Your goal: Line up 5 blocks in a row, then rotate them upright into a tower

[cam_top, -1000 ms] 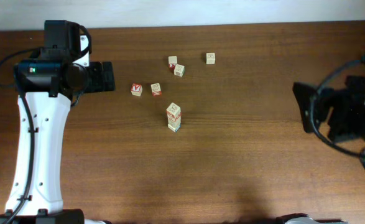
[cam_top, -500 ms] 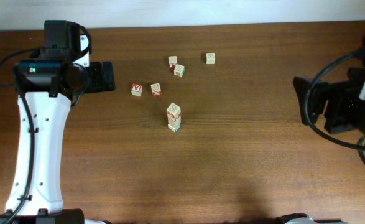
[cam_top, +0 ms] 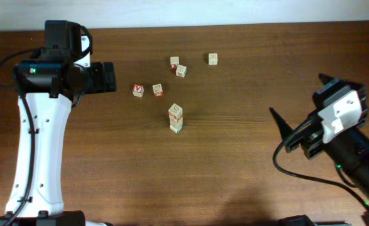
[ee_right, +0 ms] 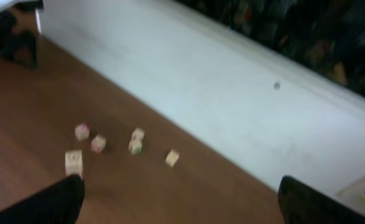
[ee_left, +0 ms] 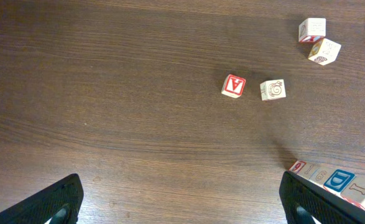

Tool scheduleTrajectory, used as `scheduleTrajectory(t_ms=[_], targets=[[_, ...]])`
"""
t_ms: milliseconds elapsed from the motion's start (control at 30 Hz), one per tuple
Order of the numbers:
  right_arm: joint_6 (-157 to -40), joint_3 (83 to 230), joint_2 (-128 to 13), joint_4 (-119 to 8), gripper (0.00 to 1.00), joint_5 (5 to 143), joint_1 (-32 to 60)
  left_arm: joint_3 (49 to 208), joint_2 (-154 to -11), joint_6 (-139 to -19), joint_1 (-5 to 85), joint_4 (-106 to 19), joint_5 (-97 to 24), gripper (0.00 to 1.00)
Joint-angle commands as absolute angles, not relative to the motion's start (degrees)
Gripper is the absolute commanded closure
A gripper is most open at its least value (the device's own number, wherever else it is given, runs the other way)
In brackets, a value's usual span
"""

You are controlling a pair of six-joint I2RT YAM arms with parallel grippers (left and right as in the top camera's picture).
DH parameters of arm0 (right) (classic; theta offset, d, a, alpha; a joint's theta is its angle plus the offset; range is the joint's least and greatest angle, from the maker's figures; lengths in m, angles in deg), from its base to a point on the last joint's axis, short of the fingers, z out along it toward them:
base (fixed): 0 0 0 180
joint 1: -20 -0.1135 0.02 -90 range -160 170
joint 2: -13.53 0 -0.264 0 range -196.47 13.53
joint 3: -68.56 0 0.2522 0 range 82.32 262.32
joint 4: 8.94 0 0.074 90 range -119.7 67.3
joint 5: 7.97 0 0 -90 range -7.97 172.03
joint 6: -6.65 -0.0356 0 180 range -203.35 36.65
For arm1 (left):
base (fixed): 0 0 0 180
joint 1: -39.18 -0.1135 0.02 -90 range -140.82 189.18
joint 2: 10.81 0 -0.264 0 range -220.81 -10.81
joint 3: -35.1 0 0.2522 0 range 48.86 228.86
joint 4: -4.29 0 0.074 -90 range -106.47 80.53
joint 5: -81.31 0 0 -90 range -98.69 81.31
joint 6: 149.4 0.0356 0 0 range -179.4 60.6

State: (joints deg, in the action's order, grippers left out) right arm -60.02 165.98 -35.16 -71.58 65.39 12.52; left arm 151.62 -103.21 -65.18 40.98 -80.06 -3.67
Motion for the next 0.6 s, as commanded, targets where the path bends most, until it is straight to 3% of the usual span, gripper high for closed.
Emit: scheduleTrajectory(t_ms=[0, 300, 567], targets=[[-59.4, 151.3, -28.8, -60.7, 0.01, 64.7, 14.4, 152.7, -102.6, -65.1, 40.7, -80.1, -2.8, 0.01], [-59.4, 112.7, -10.2, -30.9, 0.01, 66.7, 14.9, 152.7, -102.6, -65.1, 40.7, -80.1, -2.8, 0.01], [-59.4, 94.1, 4.0, -22.8, 0.01, 67.7, 14.8, 152.7, -102.6, -65.1, 40.7, -80.1, -2.8, 0.01]])
